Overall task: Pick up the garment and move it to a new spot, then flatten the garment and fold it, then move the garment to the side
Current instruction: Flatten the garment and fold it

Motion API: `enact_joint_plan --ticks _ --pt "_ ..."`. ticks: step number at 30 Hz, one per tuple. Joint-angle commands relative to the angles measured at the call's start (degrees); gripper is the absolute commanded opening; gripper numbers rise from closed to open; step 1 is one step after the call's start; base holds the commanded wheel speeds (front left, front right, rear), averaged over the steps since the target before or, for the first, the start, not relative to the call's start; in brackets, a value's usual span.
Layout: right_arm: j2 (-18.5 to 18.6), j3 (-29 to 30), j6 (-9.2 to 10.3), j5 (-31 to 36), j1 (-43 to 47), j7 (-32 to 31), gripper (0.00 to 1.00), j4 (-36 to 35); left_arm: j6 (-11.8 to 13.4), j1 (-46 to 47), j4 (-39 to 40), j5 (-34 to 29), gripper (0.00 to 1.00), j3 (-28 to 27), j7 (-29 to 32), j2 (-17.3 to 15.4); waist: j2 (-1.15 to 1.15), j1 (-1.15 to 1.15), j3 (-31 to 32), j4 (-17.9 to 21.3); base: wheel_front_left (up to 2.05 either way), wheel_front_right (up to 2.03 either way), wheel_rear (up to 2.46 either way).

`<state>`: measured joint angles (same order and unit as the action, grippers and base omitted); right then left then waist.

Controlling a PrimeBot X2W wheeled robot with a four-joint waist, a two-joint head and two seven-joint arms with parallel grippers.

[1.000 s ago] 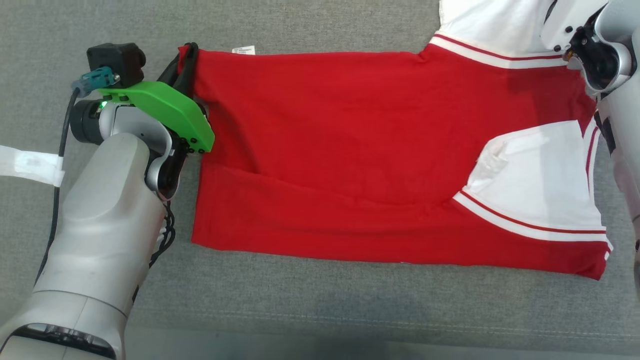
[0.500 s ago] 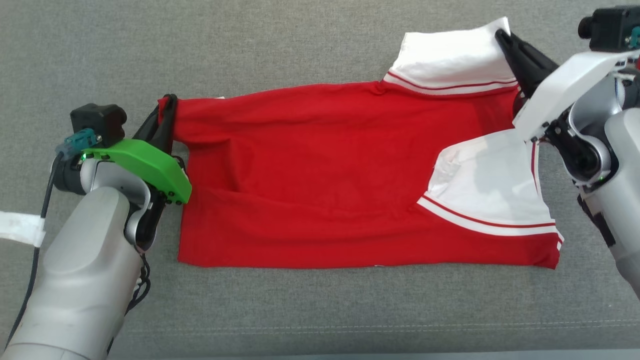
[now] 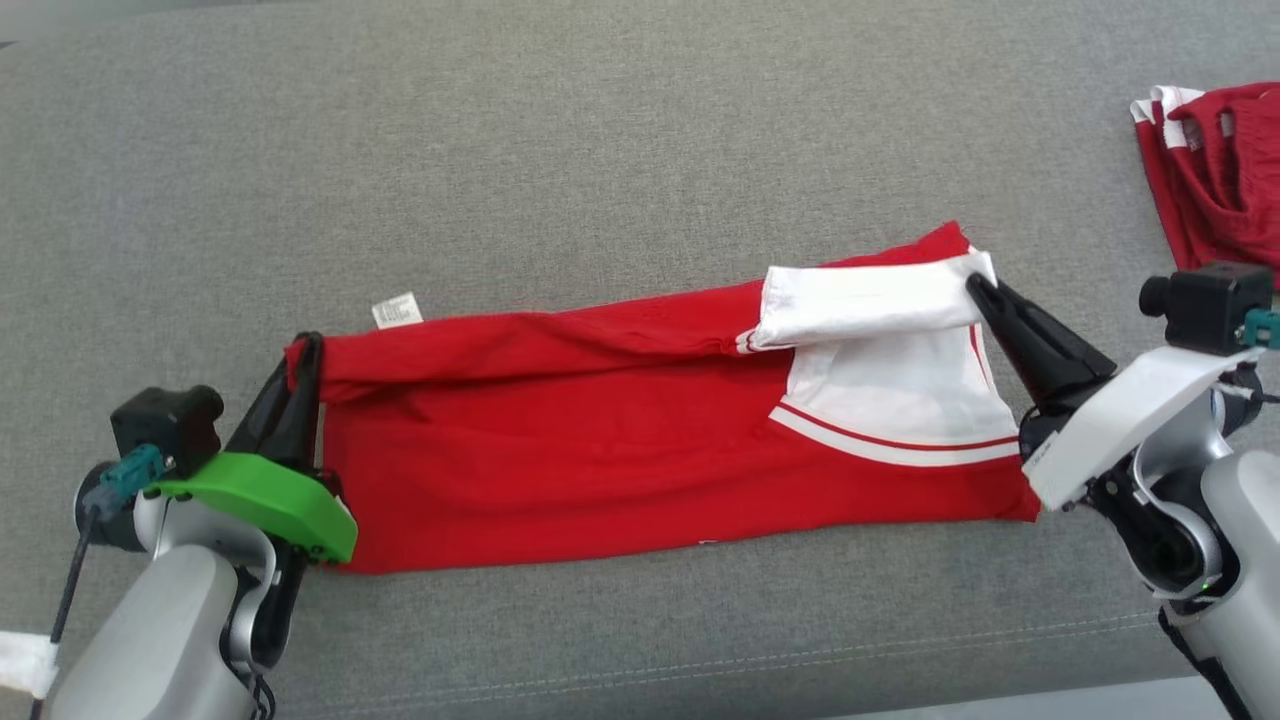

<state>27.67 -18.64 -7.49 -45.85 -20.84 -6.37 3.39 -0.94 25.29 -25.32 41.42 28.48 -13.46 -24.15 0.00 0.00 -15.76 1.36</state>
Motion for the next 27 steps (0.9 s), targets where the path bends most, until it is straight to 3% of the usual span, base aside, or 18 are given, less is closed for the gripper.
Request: enact_joint_plan --ticks 1,8,22,23,24,25,26,27 --pt "-0.62 0.31 0.00 0.43 1.55 0.41 0.00 -0.55 0.75 -1.87 1.39 0.26 0.00 -0.19 -0.29 -0.53 0.00 0.00 0.12 0.51 0.00 0.00 0.00" --pt "-2.67 0.34 0.00 2.79 6.47 2.13 0.00 0.33 4.43 -8.24 7.27 -0.01 0.00 -1.10 -0.72 -1.74 0.00 0.00 -0.79 1.07 0.00 0.00 0.00" --pt "-2.69 -3.89 0.00 7.20 6.57 8.83 0.00 7.65 6.53 -14.68 10.43 0.65 0.00 -1.15 -1.19 -1.93 0.00 0.00 -0.07 1.45 0.00 0.00 0.00" --pt "-2.60 -4.33 0.00 7.65 6.52 9.46 0.06 8.07 6.43 -14.90 10.20 0.82 0.22 -1.10 -1.19 -1.88 0.00 0.00 0.17 1.47 0.00 0.00 0.00" --pt "-2.60 -4.33 0.00 7.65 6.52 9.46 0.06 8.07 6.43 -14.90 10.20 0.82 0.22 -1.10 -1.19 -1.88 0.00 0.00 0.17 1.47 0.00 0.00 0.00" --pt "-2.39 -4.90 0.00 8.22 6.54 10.05 0.16 8.53 6.45 -15.13 9.96 0.95 0.54 -1.19 -1.21 -1.77 0.00 0.00 0.45 1.52 0.00 0.00 0.00" --pt "-2.10 -5.39 0.00 8.89 6.54 10.69 0.27 9.00 6.55 -15.49 9.54 1.40 1.00 -1.32 -1.11 -1.58 0.00 0.00 0.71 1.59 0.00 0.00 0.00" --pt "-1.97 -6.01 0.00 9.41 6.61 11.24 0.39 9.40 6.47 -15.81 9.21 1.55 1.00 -1.31 -0.95 -1.52 0.00 0.00 0.99 1.71 0.00 0.00 0.00"
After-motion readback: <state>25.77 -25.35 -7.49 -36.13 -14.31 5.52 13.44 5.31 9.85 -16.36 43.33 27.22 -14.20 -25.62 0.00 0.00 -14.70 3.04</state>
